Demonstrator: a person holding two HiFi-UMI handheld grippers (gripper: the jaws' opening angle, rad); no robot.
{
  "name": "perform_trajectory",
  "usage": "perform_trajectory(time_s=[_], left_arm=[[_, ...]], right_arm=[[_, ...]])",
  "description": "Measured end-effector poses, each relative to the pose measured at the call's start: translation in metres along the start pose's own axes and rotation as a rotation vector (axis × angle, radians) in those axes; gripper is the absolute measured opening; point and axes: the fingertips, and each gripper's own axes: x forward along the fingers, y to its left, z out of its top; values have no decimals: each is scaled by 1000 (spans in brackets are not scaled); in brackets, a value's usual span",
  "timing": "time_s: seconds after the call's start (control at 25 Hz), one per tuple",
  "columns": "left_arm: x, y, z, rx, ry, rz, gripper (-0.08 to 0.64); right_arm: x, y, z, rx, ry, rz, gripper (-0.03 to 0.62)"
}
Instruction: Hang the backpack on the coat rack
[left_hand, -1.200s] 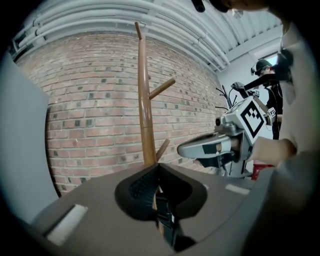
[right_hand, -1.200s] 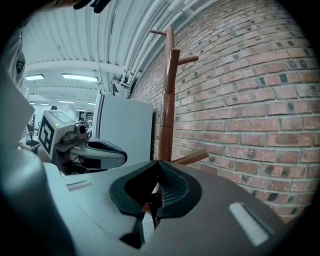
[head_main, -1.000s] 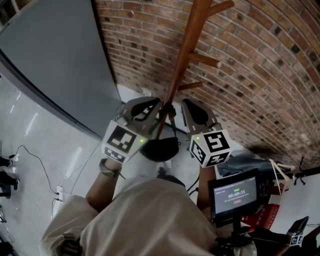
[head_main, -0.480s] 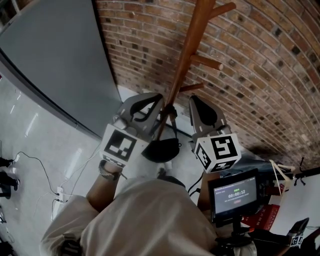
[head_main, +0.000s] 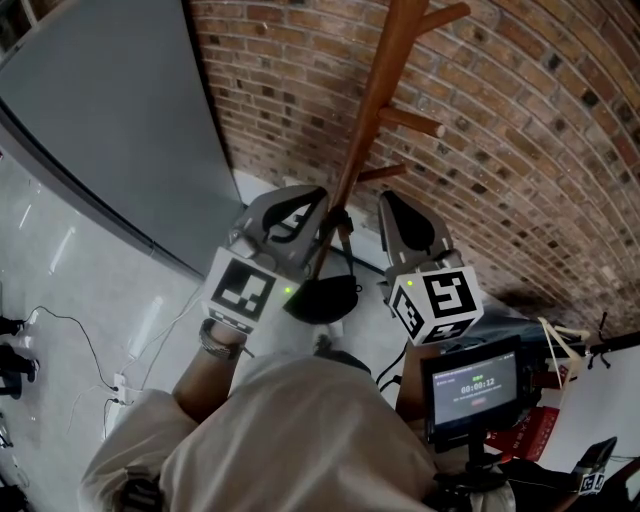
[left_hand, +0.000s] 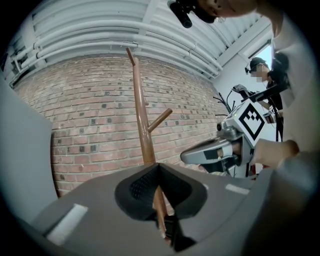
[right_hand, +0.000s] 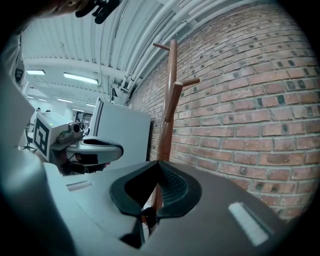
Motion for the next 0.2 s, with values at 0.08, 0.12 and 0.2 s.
perform_trajectory(time_s=[0.08, 0.12, 0.2], left_arm=[[0, -1, 0, 0, 1, -3, -1], [0, -1, -1, 1, 3, -5, -1], [1, -1, -1, 2, 6, -7, -1]], right_arm=[[0, 0, 0, 2, 1, 1, 0], [0, 1, -1, 4, 1, 2, 0], [0, 1, -1, 8, 1, 4, 0]])
